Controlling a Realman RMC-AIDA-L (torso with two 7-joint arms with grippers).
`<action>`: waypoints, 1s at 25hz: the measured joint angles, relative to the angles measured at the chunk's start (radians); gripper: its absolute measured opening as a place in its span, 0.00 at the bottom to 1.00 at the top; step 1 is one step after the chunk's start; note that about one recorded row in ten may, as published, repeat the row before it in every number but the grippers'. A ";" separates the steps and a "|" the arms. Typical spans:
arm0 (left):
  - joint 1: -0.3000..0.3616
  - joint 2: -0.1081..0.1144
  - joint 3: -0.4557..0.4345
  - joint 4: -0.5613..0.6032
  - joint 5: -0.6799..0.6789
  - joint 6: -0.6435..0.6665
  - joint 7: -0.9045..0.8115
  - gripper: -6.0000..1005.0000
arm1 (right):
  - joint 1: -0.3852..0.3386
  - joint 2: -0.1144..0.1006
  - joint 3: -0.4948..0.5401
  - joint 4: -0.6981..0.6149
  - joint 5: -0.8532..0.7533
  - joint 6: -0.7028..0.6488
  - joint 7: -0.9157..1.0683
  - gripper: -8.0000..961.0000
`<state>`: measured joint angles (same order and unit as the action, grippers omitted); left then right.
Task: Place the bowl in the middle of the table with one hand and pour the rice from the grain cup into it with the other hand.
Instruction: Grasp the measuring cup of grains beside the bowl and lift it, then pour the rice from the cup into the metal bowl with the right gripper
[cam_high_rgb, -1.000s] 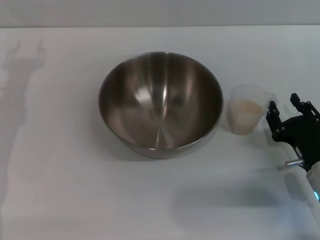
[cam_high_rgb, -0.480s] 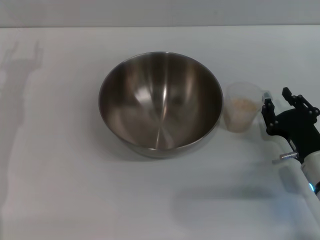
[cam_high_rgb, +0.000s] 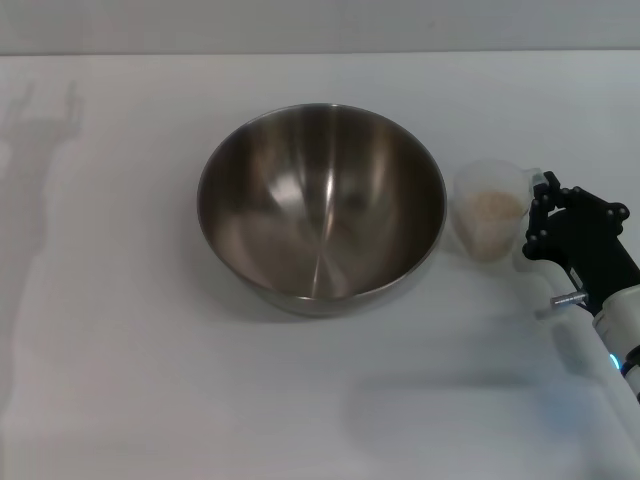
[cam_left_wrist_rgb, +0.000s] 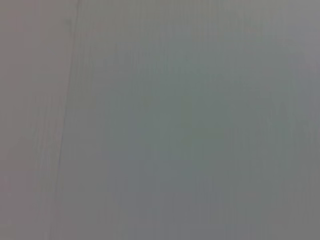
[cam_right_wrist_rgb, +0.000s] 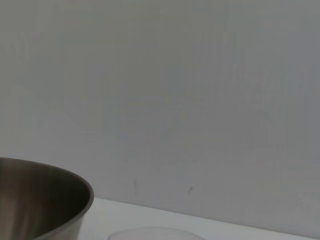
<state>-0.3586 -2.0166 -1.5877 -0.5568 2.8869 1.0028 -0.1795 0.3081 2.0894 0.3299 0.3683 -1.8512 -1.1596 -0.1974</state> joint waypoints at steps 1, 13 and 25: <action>0.000 0.000 0.000 0.000 0.000 0.000 0.000 0.55 | 0.001 0.000 0.000 0.000 0.000 0.001 0.000 0.08; 0.000 0.000 0.000 0.000 0.000 0.001 0.000 0.55 | 0.012 0.000 0.042 -0.011 0.006 -0.029 0.001 0.04; -0.004 -0.012 0.000 -0.008 0.000 0.000 0.000 0.55 | 0.133 -0.005 0.143 -0.051 0.007 -0.284 -0.007 0.02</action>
<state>-0.3630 -2.0287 -1.5876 -0.5644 2.8870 1.0032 -0.1795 0.4410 2.0845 0.4734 0.3178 -1.8439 -1.4437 -0.2043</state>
